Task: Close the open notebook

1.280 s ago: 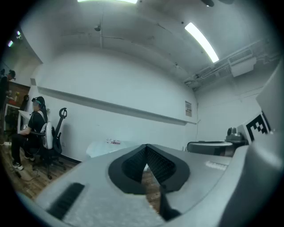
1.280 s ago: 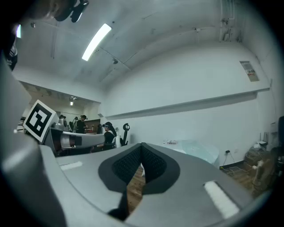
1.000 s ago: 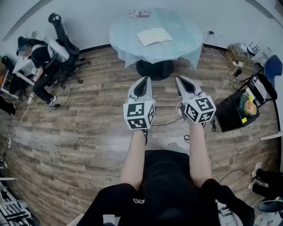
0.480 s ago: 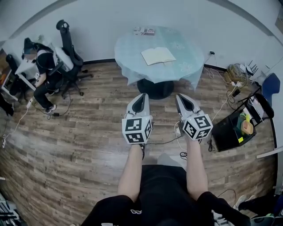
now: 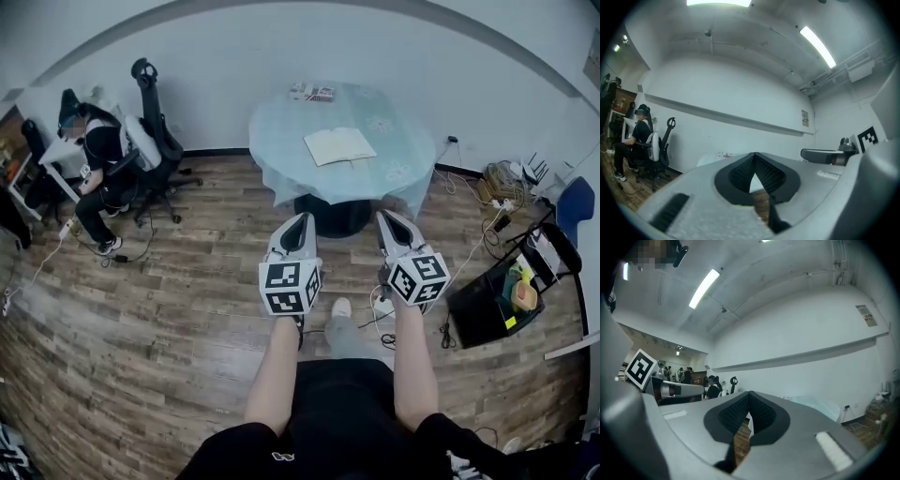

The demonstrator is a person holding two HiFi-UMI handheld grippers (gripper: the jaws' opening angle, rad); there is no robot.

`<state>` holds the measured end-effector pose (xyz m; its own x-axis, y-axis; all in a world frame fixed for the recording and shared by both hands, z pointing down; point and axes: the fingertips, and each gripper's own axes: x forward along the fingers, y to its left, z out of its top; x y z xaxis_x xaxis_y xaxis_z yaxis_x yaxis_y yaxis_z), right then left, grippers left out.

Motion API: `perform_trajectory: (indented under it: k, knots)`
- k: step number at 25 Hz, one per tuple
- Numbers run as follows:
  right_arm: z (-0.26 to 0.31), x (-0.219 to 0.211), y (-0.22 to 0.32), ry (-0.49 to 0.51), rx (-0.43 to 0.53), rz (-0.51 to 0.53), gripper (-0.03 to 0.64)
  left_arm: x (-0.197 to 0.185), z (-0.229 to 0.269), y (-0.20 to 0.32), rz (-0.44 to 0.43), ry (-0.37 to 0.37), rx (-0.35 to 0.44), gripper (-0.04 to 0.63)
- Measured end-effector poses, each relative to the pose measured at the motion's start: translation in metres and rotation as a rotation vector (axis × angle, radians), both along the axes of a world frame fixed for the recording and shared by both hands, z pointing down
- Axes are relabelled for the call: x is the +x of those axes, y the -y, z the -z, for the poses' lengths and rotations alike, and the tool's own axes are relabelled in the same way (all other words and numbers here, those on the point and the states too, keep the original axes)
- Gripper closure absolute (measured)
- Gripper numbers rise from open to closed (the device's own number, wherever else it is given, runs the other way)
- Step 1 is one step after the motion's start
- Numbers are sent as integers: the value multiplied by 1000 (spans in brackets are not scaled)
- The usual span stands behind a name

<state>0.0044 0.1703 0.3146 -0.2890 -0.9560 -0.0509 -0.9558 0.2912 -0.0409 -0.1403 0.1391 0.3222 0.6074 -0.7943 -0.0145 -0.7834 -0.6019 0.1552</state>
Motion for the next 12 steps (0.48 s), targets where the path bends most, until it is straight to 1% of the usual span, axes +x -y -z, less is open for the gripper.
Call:
perform_trajectory:
  k: [5, 9, 12]
  knots:
    - [11, 12, 29, 13, 52, -1, 607, 4, 7, 28, 11, 14, 39, 592]
    - [0, 35, 66, 26, 52, -11, 607, 13, -14, 71, 45, 28, 1, 592]
    - [-7, 58, 103, 40, 47, -21, 607, 29, -28, 106, 52, 42, -19, 592]
